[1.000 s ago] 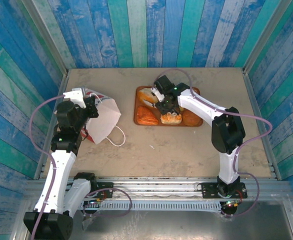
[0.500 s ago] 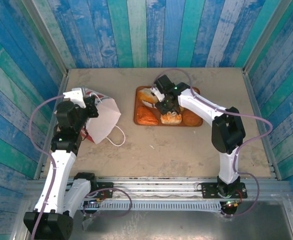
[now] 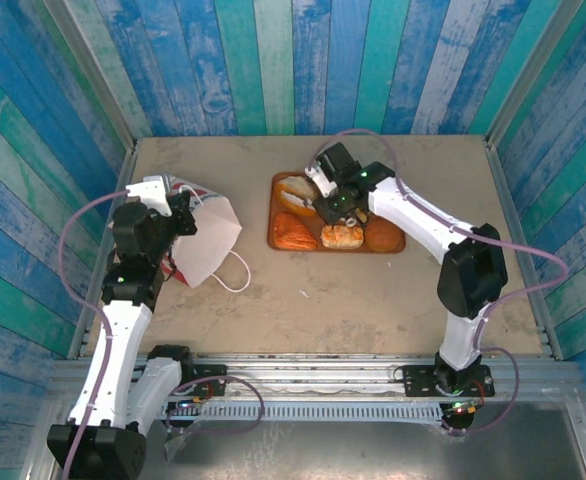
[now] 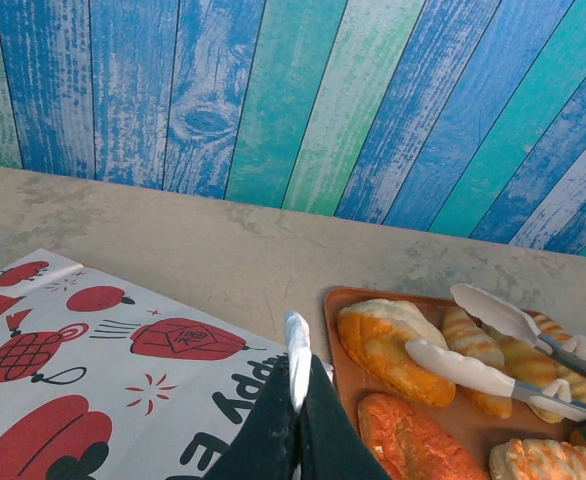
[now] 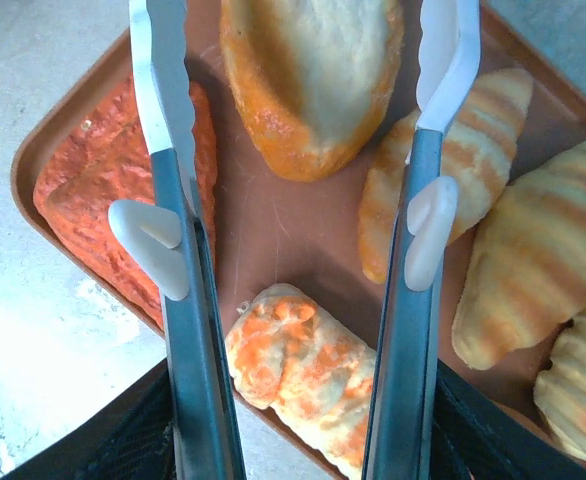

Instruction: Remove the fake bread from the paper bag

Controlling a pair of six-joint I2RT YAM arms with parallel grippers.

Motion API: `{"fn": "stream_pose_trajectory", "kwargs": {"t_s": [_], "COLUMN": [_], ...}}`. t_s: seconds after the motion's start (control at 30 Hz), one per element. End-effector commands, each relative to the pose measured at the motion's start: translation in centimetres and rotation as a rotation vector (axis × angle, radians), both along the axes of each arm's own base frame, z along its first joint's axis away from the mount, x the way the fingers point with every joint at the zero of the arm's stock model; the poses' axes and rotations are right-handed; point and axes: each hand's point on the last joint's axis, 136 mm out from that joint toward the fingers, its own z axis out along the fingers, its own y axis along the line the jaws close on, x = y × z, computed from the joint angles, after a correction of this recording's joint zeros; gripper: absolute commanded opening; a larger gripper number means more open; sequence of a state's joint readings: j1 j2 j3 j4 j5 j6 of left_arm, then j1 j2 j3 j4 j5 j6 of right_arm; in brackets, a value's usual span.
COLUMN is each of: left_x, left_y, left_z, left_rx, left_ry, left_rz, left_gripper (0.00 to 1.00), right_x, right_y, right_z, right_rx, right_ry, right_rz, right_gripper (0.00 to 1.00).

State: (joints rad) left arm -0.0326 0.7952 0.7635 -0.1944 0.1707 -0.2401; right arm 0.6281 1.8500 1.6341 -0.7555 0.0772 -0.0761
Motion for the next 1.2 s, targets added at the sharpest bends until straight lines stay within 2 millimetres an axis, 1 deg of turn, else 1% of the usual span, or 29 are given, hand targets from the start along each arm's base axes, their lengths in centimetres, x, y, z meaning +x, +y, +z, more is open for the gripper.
{"fn": "stream_pose_trajectory", "kwargs": {"t_s": [0.0, 0.13, 0.2, 0.27, 0.37, 0.4, 0.43, 0.57, 0.67, 0.73, 0.8, 0.9, 1.0, 1.17], "left_x": [-0.2, -0.2, -0.2, -0.1, 0.0, 0.0, -0.1, -0.1, 0.0, 0.1, 0.1, 0.1, 0.2, -0.1], "left_y": [-0.3, -0.4, -0.5, -0.7, -0.8, -0.9, -0.9, -0.9, -1.0, -1.1, -1.1, -1.3, -1.3, -1.3], "left_z": [1.4, 1.6, 1.5, 1.6, 1.9, 2.0, 2.1, 2.4, 2.6, 2.8, 2.9, 3.0, 3.1, 3.3], "left_rx": [0.002, -0.002, -0.007, -0.013, -0.018, -0.019, -0.021, -0.027, -0.032, -0.038, -0.041, -0.044, -0.043, -0.041], "left_ry": [-0.05, -0.052, -0.051, -0.051, -0.058, -0.06, -0.062, -0.069, -0.074, -0.075, -0.08, -0.081, -0.08, -0.08], "left_rz": [-0.02, -0.023, -0.031, -0.038, -0.045, -0.049, -0.05, -0.051, -0.056, -0.059, -0.062, -0.069, -0.072, -0.074], "left_gripper": [0.0, 0.0, 0.0, 0.0, 0.0, 0.0, 0.0, 0.0, 0.0, 0.0, 0.0, 0.0, 0.0, 0.0], "right_x": [-0.5, -1.1, -1.5, -1.7, -2.5, -2.6, -2.7, -4.0, -4.8, -5.4, -5.8, -6.1, -6.0, -5.3], "right_y": [-0.5, -1.7, -2.8, -4.7, -7.2, -8.3, -9.9, -14.4, -17.2, -19.1, -20.6, -22.3, -23.5, -24.3], "right_z": [2.7, 5.2, 6.3, 7.5, 9.1, 9.5, 9.9, 10.9, 11.5, 11.5, 11.3, 10.2, 8.0, 4.1], "right_rx": [0.05, 0.092, 0.101, 0.1, 0.123, 0.133, 0.148, 0.204, 0.243, 0.259, 0.271, 0.287, 0.3, 0.352], "right_ry": [-0.055, -0.132, -0.178, -0.239, -0.317, -0.34, -0.365, -0.432, -0.481, -0.502, -0.503, -0.476, -0.4, -0.247], "right_rz": [-0.023, -0.064, -0.099, -0.167, -0.248, -0.281, -0.328, -0.455, -0.531, -0.581, -0.617, -0.66, -0.711, -0.744], "right_gripper": [0.57, 0.56, 0.55, 0.52, 0.51, 0.51, 0.52, 0.53, 0.53, 0.54, 0.54, 0.54, 0.54, 0.56]}}
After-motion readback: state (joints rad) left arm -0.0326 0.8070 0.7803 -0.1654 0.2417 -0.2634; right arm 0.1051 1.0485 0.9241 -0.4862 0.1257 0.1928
